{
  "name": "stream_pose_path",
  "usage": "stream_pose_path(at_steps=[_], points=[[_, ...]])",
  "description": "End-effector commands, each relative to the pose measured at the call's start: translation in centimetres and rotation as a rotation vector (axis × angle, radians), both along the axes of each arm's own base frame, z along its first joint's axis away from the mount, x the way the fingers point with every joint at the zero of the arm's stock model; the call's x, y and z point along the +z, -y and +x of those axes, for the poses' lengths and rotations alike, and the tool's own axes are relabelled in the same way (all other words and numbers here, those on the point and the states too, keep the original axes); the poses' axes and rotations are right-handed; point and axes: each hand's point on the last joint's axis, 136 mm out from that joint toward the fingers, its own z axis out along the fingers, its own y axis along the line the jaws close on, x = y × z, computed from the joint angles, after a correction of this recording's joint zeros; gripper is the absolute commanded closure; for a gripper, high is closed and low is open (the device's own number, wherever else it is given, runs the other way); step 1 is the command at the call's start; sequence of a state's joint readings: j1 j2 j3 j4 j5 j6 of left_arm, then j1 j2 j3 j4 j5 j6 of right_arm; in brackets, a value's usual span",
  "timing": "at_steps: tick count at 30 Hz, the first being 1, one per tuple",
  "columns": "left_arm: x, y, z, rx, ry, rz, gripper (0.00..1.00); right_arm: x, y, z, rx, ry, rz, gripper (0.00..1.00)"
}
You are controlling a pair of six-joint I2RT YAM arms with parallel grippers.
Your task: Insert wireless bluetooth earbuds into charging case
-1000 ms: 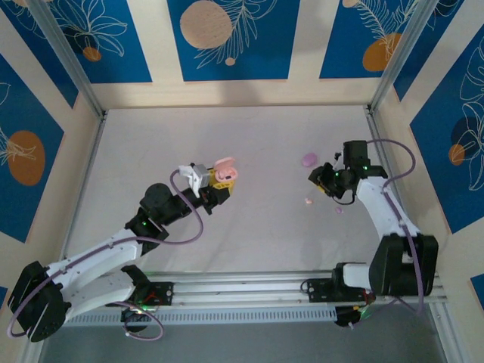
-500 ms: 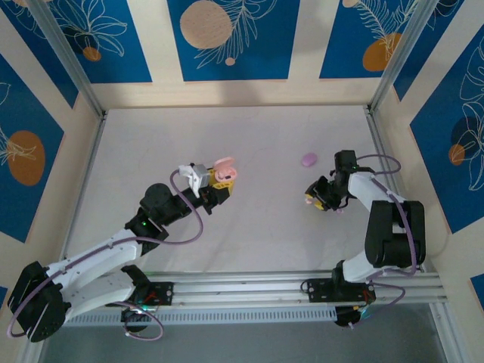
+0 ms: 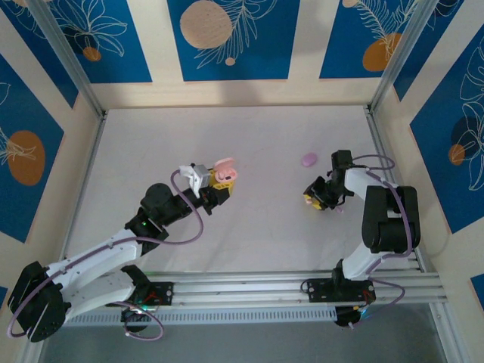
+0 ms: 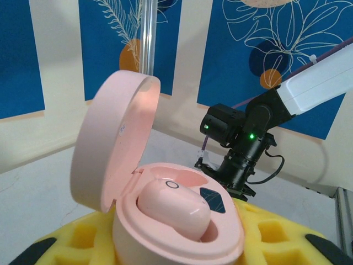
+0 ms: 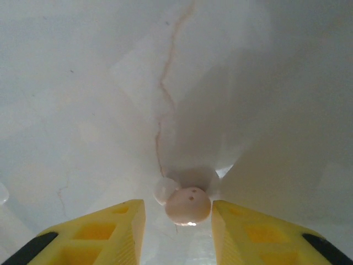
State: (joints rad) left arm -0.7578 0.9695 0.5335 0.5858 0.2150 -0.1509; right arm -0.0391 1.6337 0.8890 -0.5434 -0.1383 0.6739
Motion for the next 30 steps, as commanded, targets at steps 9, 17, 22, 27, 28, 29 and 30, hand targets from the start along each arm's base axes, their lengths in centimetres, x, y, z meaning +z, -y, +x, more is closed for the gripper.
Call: stream_pose_path(at_steps=[9,17,22,27,28,29,30], points=[[0.9,-0.3,-0.4,0.005,0.011,-0.024,0.75,0.7,-2.9,2.8,0.143,0.069,0.071,0.66],[0.9,-0.4,-0.5,0.007,0.014,-0.021,0.75,0.5,-3.7,3.1,0.209,0.047,0.017,0.66],[0.8,-0.4,-0.5,0.007,0.014,-0.020,0.75,0.2,-3.4,2.7,0.221,0.040,0.002,0.65],[0.9,-0.3,-0.5,0.005,0.014,-0.023,0.75,-0.3,-3.2,2.3,0.228,0.024,0.005,0.65],[0.8,-0.3,-0.5,0.005,0.014,-0.022,0.75,-0.3,-3.4,2.3,0.236,0.027,0.013,0.65],[0.8,-0.3,-0.5,0.005,0.013,-0.022,0.75,-0.3,-3.5,2.2,0.241,0.025,0.020,0.65],[0.8,-0.3,-0.5,0.005,0.013,-0.022,0.75,-0.4,-3.5,2.1,0.242,0.016,0.024,0.65]])
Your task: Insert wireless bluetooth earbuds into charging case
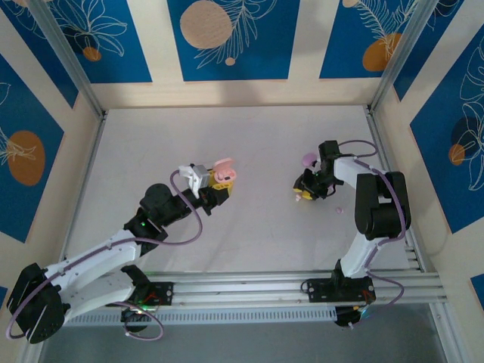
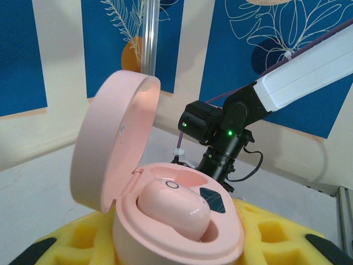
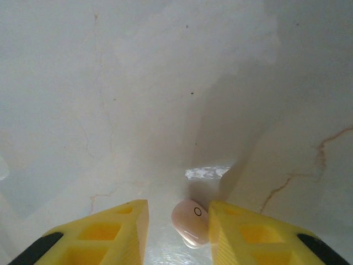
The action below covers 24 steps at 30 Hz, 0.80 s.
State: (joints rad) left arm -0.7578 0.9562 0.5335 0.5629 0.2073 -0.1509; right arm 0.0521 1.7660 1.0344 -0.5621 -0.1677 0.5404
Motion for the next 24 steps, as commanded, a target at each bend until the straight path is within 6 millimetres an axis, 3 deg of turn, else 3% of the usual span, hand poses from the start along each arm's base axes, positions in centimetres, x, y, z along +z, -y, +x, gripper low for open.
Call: stream_pose_path(at_steps=[1,6,14,24], points=[[1.0,-0.1,-0.5,-0.002,0.021,-0.029,0.75,-0.6,-0.2,-0.8,0.026,-0.041,0.014,0.65],[1.0,-0.1,-0.5,-0.001,0.020,-0.030,0.75,-1.2,0.2,-1.3,0.013,-0.070,-0.013,0.65],[0.9,0.1,-0.4,-0.006,0.016,-0.030,0.75,0.1,-1.7,-1.0,0.082,-0.010,0.043,0.68],[0.9,0.1,-0.3,-0.005,0.011,-0.028,0.75,0.4,-2.5,-0.6,0.125,0.007,0.026,0.66]])
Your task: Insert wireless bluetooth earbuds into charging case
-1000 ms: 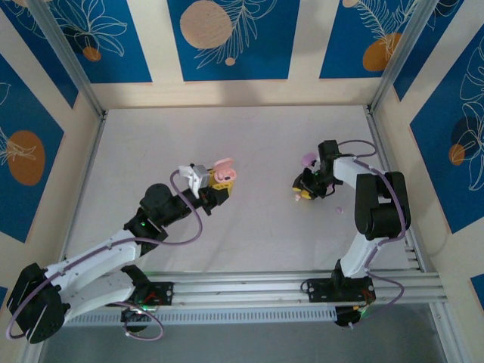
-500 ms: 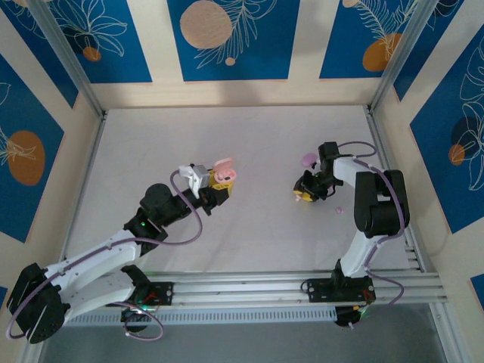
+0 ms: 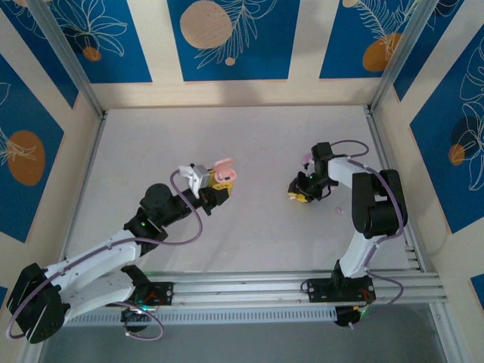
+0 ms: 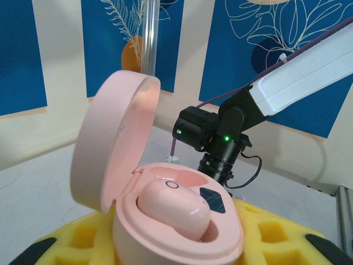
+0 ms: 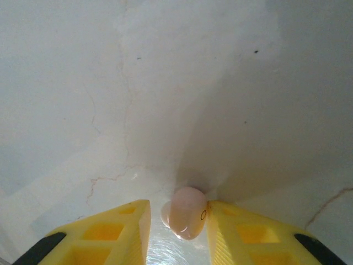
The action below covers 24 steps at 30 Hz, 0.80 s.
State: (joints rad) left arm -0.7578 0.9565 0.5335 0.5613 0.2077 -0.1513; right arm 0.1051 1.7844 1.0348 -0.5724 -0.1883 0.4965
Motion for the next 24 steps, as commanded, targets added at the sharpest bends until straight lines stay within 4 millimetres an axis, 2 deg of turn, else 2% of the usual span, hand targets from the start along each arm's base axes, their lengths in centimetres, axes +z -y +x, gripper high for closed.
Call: stream_pose_path(at_steps=[1,10,24], points=[[1.0,0.1,-0.3,-0.006,0.014,-0.029,0.75,0.8,-0.6,0.4,0.030,0.019,0.017,0.66],[1.0,0.1,-0.4,-0.006,0.013,-0.031,0.75,1.0,-1.2,1.5,0.042,0.024,0.017,0.67],[0.9,0.0,-0.4,-0.004,0.013,-0.029,0.75,0.6,-1.4,1.1,0.075,0.001,-0.027,0.67]])
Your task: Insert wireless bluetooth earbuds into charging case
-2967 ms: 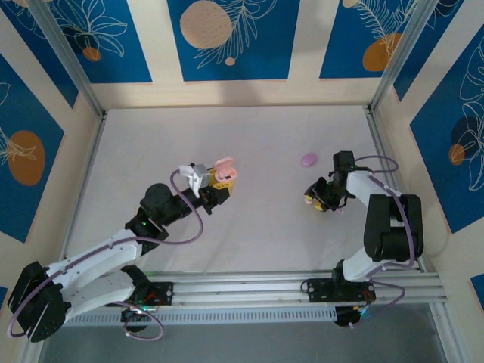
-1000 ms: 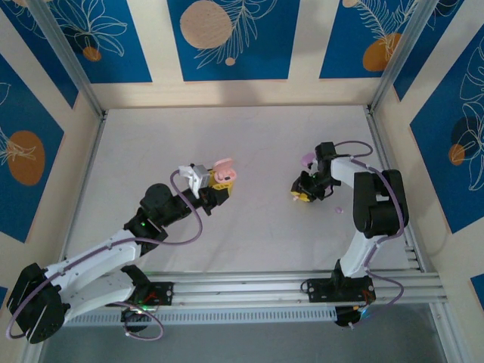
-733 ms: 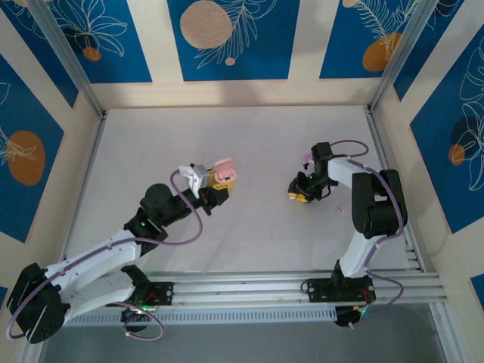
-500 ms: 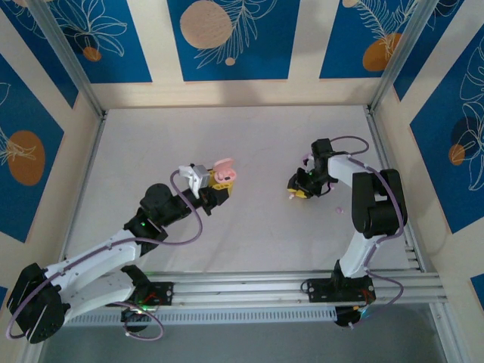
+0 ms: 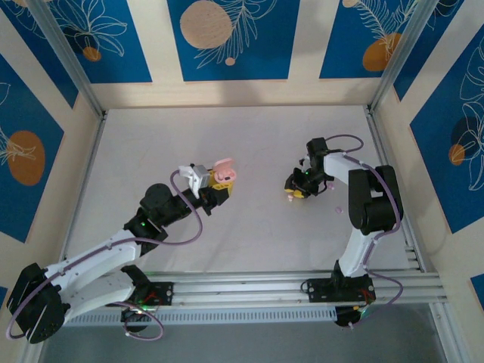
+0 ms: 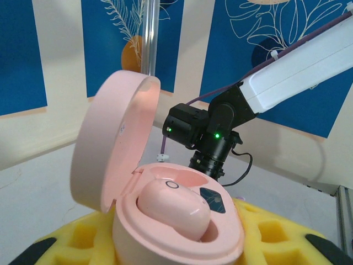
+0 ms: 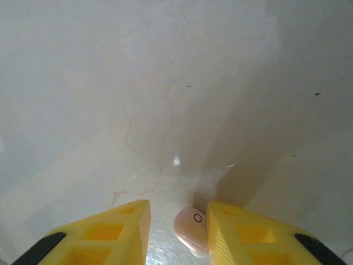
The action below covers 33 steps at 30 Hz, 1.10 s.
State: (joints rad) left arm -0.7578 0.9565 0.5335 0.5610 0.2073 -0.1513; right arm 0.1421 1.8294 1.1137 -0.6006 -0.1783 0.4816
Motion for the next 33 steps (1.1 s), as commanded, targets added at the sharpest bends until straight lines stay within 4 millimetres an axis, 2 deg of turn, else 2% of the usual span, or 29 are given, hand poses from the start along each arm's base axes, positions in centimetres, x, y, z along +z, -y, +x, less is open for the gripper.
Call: stream_pose_path(at_steps=[1,7,18,33], points=[[0.9,0.0,-0.4,-0.004,0.011,-0.028,0.75,0.1,0.0,-0.2,0.027,-0.017,-0.028,0.66],[1.0,-0.1,-0.4,0.000,0.013,-0.029,0.75,-0.5,0.8,-1.0,0.021,-0.055,-0.061,0.64],[1.0,0.2,-0.4,-0.010,0.008,-0.033,0.75,-0.3,-1.4,-1.4,0.091,-0.057,0.022,0.67],[1.1,0.2,-0.3,-0.012,0.007,-0.033,0.75,0.0,-2.5,-0.9,0.140,-0.033,0.028,0.68]])
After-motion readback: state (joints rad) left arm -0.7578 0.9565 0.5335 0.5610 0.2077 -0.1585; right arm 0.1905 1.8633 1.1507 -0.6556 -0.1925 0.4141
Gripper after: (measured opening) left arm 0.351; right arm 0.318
